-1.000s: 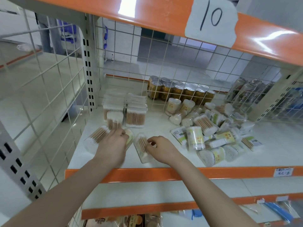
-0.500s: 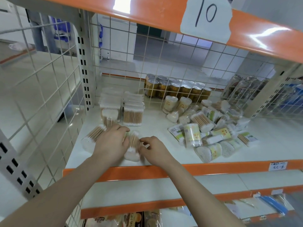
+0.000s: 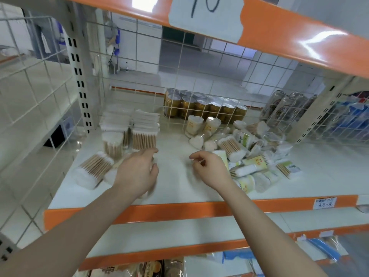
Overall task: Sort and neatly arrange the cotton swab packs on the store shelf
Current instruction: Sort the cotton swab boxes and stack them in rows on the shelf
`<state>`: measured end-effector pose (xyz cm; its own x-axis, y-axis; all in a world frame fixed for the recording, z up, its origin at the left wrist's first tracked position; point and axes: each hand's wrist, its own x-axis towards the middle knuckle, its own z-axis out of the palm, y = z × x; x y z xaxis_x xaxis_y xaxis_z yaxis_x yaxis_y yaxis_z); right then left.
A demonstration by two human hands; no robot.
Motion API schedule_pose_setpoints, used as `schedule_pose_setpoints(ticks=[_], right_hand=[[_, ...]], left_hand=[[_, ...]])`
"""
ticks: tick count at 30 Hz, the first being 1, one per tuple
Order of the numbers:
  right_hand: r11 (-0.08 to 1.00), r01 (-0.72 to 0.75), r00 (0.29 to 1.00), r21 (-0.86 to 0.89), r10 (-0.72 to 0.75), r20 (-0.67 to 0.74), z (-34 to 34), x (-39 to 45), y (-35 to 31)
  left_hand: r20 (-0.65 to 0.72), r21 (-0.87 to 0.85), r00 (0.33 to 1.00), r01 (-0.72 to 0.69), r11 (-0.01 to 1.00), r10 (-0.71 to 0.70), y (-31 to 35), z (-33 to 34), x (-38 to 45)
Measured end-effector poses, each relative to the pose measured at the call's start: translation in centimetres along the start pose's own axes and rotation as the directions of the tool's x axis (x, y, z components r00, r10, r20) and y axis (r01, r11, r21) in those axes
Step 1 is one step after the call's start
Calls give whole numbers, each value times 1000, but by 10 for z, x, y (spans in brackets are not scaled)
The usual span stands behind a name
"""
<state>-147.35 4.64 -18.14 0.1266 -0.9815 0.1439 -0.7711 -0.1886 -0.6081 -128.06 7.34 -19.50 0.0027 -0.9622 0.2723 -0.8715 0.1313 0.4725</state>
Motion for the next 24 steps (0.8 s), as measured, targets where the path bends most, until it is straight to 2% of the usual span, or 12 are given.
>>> schedule_pose_setpoints(ticks=[12, 17, 24], right_hand=[[998, 56, 993, 22, -53, -103, -64, 20, 55], [995, 98, 992, -8, -98, -75, -85, 21, 74], [993, 79, 995, -90, -83, -46, -98, 13, 98]], left_hand=[[87, 51, 996, 23, 998, -27, 50, 41, 14], [95, 22, 995, -5, 1000, 3, 69, 56, 18], [34, -36, 998, -57, 998, 58, 99, 68, 20]])
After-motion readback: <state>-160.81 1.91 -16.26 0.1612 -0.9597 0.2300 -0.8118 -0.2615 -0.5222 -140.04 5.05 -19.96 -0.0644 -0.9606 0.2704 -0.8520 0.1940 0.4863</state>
